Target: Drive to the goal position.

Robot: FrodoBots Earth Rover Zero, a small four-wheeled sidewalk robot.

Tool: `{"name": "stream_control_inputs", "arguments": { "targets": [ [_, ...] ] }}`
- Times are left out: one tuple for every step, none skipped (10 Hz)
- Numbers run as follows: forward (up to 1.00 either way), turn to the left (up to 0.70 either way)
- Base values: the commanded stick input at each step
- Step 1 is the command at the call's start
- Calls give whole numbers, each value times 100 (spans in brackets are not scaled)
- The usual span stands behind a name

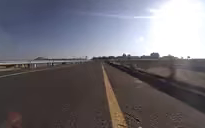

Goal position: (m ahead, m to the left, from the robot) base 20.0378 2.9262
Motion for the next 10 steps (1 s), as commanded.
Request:
{"name": "stream_control_inputs", "arguments": {
  "targets": [
    [70,0],
    [70,0],
    [70,0],
    [70,0],
    [70,0],
    [70,0],
    [70,0],
    [70,0],
    [70,0],
    [70,0]
  ]
}}
